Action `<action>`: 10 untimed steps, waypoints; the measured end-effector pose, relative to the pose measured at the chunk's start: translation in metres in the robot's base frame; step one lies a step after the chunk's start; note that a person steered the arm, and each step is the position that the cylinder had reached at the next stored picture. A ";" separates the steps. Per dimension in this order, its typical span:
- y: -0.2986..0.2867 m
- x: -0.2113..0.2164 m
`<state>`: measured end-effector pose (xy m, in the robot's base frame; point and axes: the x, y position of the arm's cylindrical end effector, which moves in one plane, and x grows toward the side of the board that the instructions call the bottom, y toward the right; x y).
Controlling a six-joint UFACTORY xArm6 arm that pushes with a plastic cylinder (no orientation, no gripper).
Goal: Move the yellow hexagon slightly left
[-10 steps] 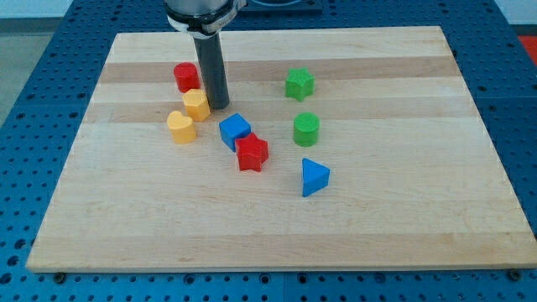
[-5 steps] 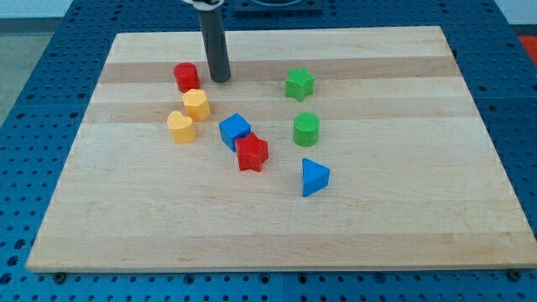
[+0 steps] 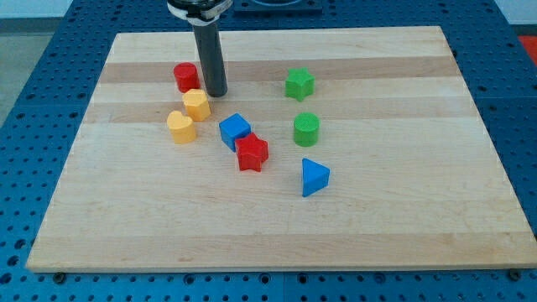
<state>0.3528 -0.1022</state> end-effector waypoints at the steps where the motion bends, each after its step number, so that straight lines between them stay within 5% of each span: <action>1: 0.000 0.012; 9: -0.056 0.014; 10: -0.040 0.040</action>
